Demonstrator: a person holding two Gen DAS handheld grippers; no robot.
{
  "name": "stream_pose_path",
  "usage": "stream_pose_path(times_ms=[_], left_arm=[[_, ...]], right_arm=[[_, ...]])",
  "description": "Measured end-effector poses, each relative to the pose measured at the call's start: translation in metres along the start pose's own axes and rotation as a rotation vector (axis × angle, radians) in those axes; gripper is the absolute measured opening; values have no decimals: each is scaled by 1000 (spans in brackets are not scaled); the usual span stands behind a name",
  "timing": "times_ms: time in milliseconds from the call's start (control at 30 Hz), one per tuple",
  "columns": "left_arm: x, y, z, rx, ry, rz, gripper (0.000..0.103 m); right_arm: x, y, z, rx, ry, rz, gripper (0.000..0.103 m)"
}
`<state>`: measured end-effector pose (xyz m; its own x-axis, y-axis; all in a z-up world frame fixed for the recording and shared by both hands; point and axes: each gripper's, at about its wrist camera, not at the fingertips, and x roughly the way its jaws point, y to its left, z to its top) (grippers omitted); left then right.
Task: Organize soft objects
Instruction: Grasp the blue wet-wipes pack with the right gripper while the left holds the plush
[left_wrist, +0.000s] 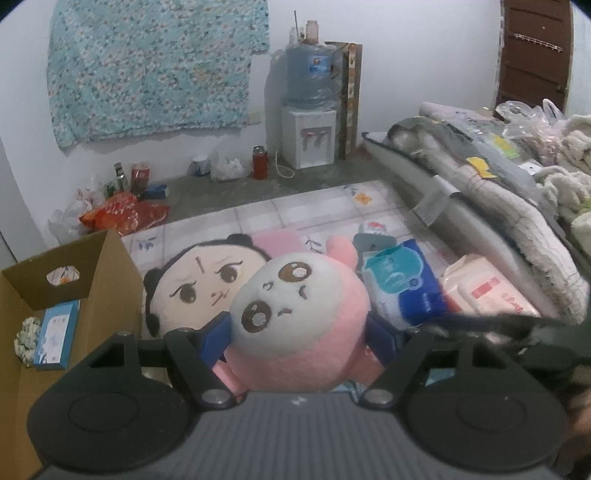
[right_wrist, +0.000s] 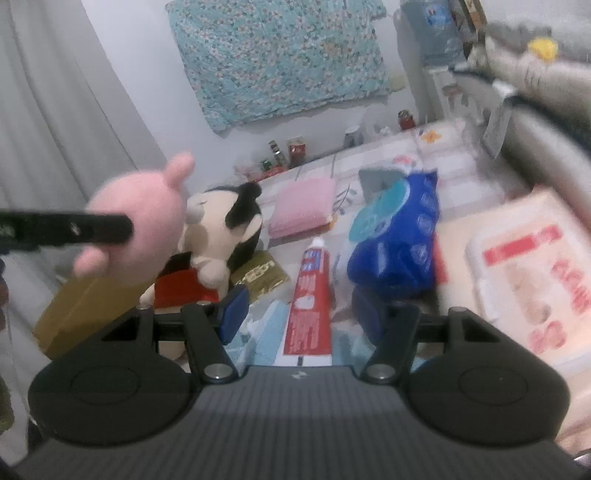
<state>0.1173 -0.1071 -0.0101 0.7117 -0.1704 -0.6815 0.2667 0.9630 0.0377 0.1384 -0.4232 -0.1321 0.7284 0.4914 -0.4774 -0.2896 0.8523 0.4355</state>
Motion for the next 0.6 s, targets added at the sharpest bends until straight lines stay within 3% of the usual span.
stream_pose_path(times_ms=[167,300,600], left_arm=[[4,10,-4,-18,-9,-19,78],[6,15,-5,-37,-17,-37,78],[9,32,-7,-90,-9,-82,78]], right_arm=[[-8,2,25,-58,-44,-82,78],[10,-1,51,-104,-15,-169,84],[95,-7,72,-254,193,-309,94]])
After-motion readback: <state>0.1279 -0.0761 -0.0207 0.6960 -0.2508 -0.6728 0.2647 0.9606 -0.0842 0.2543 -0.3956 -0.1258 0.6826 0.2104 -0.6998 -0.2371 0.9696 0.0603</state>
